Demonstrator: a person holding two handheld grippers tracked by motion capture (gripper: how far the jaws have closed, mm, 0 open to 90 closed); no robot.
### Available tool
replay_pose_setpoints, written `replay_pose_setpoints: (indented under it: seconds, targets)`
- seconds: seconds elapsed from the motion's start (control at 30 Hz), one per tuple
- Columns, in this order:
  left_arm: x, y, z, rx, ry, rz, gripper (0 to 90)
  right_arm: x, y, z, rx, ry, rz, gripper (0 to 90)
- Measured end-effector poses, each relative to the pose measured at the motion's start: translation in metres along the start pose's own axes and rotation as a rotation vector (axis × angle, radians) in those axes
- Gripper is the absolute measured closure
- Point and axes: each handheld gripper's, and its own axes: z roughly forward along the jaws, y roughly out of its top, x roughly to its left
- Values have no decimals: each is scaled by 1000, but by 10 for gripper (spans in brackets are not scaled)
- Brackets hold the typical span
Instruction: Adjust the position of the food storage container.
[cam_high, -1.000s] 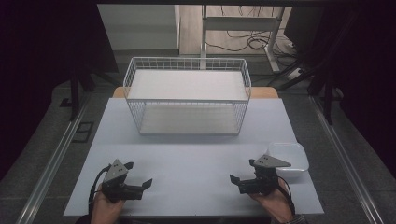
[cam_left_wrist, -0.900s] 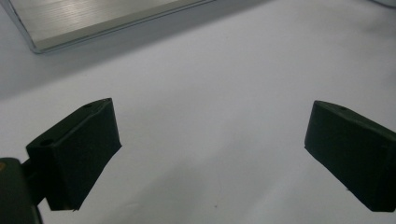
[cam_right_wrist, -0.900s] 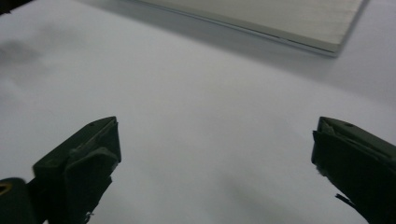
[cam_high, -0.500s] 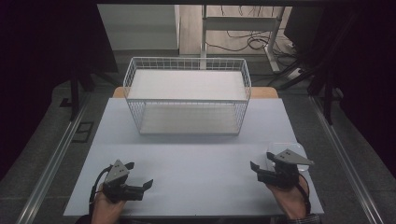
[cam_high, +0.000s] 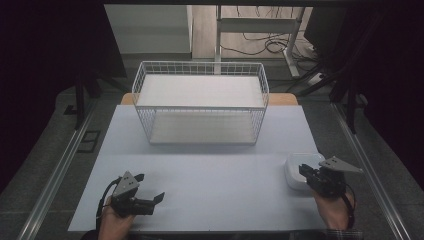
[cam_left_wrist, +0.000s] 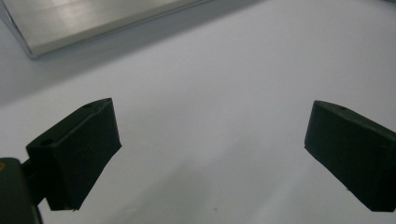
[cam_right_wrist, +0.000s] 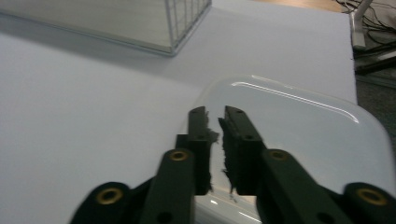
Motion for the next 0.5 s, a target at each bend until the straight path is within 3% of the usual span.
replay_pose_setpoints:
  seconds: [0.23, 0.5]
  targets:
    - [1, -1, -1, -4, -6, -11, 29, -25, -3, -6, -7, -77, 54, 890]
    - [2, -2, 0, 7, 0, -15, 29, -55, -10, -11, -9, -133, 118, 889]
